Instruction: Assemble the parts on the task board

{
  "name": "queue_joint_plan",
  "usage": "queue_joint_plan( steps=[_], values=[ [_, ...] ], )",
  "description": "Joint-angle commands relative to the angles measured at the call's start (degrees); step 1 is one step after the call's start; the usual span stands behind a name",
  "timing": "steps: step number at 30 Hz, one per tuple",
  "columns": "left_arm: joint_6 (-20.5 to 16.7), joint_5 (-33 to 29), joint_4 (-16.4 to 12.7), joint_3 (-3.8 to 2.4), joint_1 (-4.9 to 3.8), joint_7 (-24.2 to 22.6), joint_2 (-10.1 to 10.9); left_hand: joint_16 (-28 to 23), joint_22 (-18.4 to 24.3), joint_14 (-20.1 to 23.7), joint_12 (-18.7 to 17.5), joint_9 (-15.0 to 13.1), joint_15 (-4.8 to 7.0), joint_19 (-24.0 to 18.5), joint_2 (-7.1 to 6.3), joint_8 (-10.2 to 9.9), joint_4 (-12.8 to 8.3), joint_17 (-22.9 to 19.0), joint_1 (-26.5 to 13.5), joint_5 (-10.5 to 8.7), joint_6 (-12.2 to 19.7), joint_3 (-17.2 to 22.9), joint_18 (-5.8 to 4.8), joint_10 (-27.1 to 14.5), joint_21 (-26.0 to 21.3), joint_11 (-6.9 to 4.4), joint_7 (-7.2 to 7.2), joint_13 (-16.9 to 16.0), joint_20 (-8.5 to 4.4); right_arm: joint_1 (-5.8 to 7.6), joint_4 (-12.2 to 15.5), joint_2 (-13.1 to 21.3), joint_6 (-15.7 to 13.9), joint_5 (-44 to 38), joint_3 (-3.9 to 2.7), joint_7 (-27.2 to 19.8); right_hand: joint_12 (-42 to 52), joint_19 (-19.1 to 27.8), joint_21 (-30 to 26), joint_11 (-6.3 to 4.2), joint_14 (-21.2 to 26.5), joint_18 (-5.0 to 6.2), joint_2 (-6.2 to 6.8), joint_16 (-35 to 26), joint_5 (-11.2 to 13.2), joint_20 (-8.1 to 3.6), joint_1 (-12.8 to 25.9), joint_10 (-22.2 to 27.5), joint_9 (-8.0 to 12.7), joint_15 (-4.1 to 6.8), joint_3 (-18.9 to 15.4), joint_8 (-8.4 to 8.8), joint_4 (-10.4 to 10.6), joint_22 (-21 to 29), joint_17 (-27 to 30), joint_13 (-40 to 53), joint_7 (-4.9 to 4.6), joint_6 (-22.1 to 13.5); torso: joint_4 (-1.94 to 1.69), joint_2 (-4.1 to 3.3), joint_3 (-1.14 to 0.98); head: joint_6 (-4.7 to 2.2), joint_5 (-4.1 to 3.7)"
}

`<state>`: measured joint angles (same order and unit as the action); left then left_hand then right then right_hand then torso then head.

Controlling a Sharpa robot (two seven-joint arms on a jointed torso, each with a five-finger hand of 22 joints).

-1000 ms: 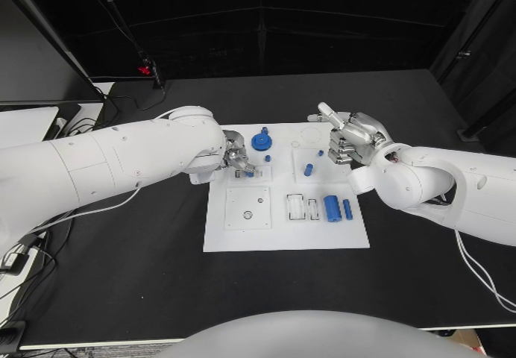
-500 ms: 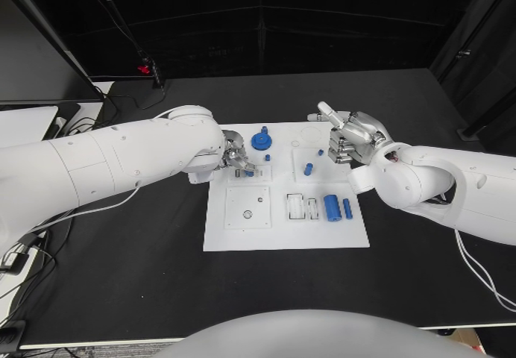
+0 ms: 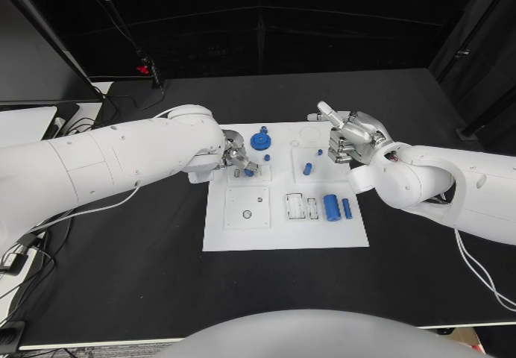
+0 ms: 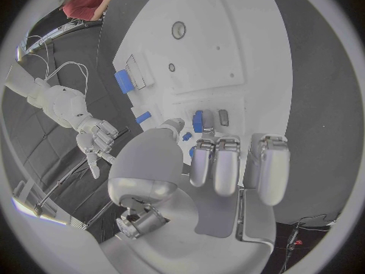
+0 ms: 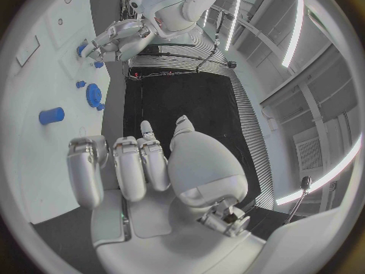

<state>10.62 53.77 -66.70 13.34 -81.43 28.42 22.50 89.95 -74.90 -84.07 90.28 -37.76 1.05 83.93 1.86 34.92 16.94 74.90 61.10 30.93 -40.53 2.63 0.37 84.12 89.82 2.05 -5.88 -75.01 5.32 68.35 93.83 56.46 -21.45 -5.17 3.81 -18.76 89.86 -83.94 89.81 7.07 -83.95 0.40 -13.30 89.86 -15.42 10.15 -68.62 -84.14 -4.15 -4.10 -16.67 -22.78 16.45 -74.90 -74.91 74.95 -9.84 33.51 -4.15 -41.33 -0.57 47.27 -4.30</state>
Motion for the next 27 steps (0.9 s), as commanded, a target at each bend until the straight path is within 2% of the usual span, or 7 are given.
queue_joint_plan(
  steps=[1, 5, 10, 27],
  values=[
    [0.35, 0.41, 0.01, 0.23, 0.34, 0.27, -0.09, 0.05, -15.1, -5.93, -0.28, 1.11, -0.41, 6.07, -0.16, -0.41, -0.07, 15.1, -1.33, -0.77, 0.22, -0.83, -0.37, 5.88, 0.18, 0.41, -0.13, -14.99, 0.56, 0.07, 0.21, 0.01, 0.18, 0.0, -0.02, -0.33, 0.14, -6.06, 0.19, 0.07, -6.05, -0.4, -0.66, 0.14, 0.12, 0.27, 0.1, -5.86, -0.07, 0.01, -0.13, -0.3, 0.24, -15.1, -15.09, 15.05, -1.46, -0.25, -0.06, -0.03, -0.01, 0.04, 0.01],
    [0.01, 0.41, -0.04, 0.23, 0.34, -0.01, -0.11, 0.05, -15.1, -5.93, -0.28, 1.09, -0.52, 6.07, -0.06, -0.37, -0.07, 15.1, -2.38, -1.75, 0.01, -1.57, -0.37, 5.88, 0.18, 0.47, -0.16, -14.99, 0.68, 0.07, 0.22, 0.0, 0.19, 0.0, -0.02, -0.28, 0.14, -6.06, 0.19, 0.07, -6.05, -0.4, -0.66, 0.14, 0.12, 0.27, 0.1, -5.86, -0.07, 0.01, -0.13, -0.3, 0.24, -15.1, -15.09, 15.05, -1.46, -0.25, -0.03, -0.01, 0.02, 0.07, 0.01],
    [-0.85, 0.41, -0.11, 0.23, 0.35, -0.42, -0.13, 0.05, -15.1, -5.93, -0.28, 0.82, -0.54, 6.07, 0.31, 0.06, -0.08, 15.1, -2.86, -2.04, -0.48, -1.83, -0.37, 5.88, 0.18, 0.38, -0.04, -14.99, 0.73, 0.07, 0.22, 0.05, 0.17, 0.0, -0.02, -0.23, 0.14, -6.06, 0.19, 0.07, -6.05, -0.4, -0.68, 0.14, 0.11, 0.27, 0.12, -5.86, -0.07, 0.01, -0.14, -0.33, 0.24, -15.1, -15.09, 15.05, -1.46, -0.25, -0.04, -0.01, 0.03, 0.09, -0.06],
    [-0.89, 0.41, 0.03, 0.23, 0.37, 0.11, -0.26, 0.05, -15.1, -5.93, -0.28, -2.97, -0.02, 6.07, 1.54, 3.91, -0.11, 15.1, -4.84, -2.68, -1.54, -3.39, -0.37, 5.88, 0.18, -0.44, 0.89, -14.99, 0.46, 0.07, 0.14, -0.03, 0.17, 0.0, -0.02, -0.11, 0.14, -6.06, 0.19, 0.07, -6.05, -0.4, -0.68, 0.14, 0.11, 0.27, 0.12, -5.86, -0.07, 0.01, -0.14, -0.33, 0.24, -15.1, -15.09, 15.05, -1.46, -0.25, -0.04, 0.02, 0.0, 0.22, -0.19]
  ],
)
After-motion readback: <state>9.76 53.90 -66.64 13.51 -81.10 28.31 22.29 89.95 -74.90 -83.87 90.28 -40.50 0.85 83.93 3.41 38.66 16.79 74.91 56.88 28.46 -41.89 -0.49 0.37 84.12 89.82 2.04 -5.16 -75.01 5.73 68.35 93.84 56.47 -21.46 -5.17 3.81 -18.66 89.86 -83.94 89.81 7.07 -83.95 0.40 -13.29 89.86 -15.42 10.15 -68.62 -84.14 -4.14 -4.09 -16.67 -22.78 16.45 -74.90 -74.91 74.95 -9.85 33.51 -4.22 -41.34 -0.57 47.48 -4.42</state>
